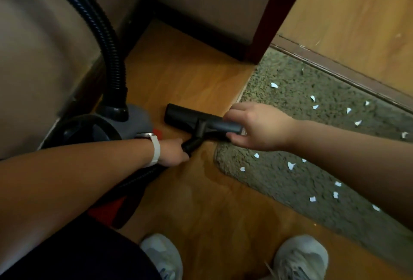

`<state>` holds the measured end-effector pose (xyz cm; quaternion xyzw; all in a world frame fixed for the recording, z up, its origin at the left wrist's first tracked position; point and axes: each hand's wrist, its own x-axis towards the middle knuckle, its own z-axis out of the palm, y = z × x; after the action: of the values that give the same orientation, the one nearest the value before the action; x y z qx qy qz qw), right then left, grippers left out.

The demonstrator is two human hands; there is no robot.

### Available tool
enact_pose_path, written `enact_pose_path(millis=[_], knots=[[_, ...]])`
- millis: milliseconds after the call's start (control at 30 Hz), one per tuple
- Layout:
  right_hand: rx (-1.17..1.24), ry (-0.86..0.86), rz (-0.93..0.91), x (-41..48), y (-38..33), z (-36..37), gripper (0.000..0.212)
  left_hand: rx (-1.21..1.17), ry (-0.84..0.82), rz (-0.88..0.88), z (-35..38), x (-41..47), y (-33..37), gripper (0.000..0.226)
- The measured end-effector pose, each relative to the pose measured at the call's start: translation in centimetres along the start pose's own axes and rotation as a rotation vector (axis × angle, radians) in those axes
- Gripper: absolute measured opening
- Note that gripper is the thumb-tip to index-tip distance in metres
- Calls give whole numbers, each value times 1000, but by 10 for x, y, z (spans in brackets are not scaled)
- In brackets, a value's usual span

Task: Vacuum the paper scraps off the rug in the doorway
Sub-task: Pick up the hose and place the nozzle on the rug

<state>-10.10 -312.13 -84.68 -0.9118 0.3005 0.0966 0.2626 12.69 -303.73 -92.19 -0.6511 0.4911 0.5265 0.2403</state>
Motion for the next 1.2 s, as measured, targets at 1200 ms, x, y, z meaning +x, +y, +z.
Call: enact_pose_path(millis=[1200], knots=[[-305, 176, 31, -109, 53, -39, 38, 172, 75, 427, -41, -144, 137, 34]])
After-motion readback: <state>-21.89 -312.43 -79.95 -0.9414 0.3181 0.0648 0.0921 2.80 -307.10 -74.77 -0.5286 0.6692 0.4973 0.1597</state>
